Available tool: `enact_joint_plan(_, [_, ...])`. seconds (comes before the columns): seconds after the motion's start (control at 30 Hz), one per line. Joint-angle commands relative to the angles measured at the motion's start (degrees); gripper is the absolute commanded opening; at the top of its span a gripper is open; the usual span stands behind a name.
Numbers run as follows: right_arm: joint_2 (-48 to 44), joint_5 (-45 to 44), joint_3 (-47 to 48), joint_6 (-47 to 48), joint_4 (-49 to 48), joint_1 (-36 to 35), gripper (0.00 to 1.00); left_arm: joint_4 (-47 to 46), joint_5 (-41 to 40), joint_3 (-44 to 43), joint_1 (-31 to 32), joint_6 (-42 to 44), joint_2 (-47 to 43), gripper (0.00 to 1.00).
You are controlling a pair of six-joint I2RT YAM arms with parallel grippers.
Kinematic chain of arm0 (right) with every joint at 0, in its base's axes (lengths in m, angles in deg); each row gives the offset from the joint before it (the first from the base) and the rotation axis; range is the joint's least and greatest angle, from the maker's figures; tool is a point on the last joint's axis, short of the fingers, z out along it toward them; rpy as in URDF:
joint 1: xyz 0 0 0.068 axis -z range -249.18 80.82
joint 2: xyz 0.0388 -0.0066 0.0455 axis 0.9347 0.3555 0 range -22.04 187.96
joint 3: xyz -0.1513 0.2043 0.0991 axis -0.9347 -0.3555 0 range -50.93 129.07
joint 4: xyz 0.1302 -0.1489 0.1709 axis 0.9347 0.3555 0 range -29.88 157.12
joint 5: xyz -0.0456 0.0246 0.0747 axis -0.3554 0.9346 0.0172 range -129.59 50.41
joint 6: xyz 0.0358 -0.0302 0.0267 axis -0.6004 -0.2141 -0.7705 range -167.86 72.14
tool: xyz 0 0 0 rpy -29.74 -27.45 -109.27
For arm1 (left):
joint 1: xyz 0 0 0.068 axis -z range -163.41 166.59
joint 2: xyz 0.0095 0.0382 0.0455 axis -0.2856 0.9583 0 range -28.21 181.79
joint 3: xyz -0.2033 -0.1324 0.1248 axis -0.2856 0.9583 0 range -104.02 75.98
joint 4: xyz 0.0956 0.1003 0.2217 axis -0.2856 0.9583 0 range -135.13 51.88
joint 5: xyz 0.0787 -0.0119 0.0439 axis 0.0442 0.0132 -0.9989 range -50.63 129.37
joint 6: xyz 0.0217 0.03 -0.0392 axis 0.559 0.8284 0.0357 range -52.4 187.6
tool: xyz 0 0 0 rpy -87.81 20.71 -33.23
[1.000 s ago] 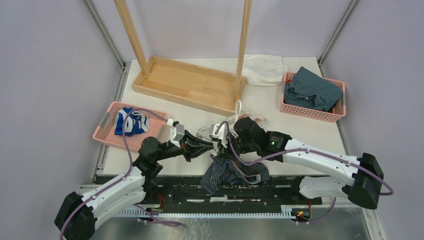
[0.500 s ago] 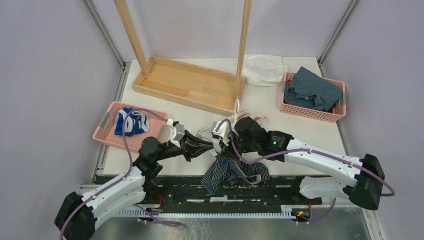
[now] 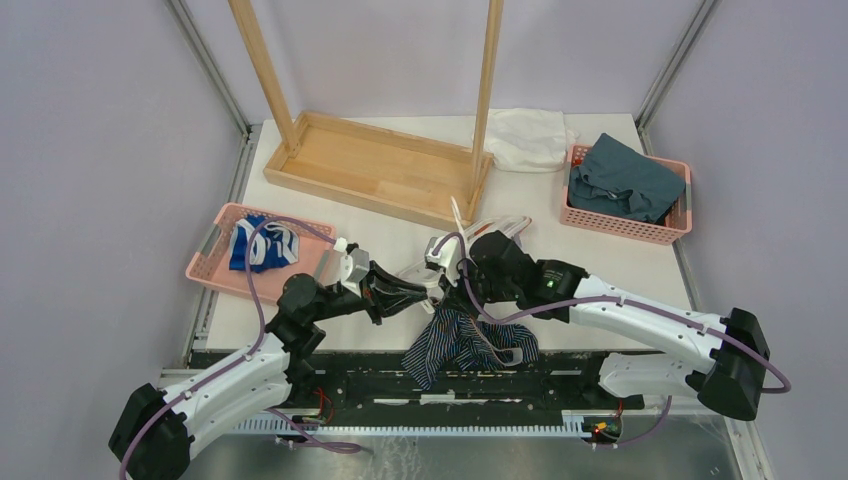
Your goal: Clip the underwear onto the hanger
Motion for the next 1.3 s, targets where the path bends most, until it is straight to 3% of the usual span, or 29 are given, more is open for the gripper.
enact_joint_plan(0.0, [-0.6, 0.3, 3.7, -0.8, -4.6, 0.6, 0.00, -4.3, 4.5, -2.6, 0.9, 0.1, -1.0, 0.03])
enact_joint_plan(0.8, [-1.4, 8.1, 4.0, 0.5, -3.1, 0.8, 0.00, -4.0, 4.3, -2.9, 0.9, 0.6, -1.0, 0.03])
enact_joint_plan(1.27, [-5.6, 5.2, 2.3, 2.3, -1.8, 0.9, 0.00, -3.3, 4.4, -3.0, 0.9, 0.8, -0.8, 0.03])
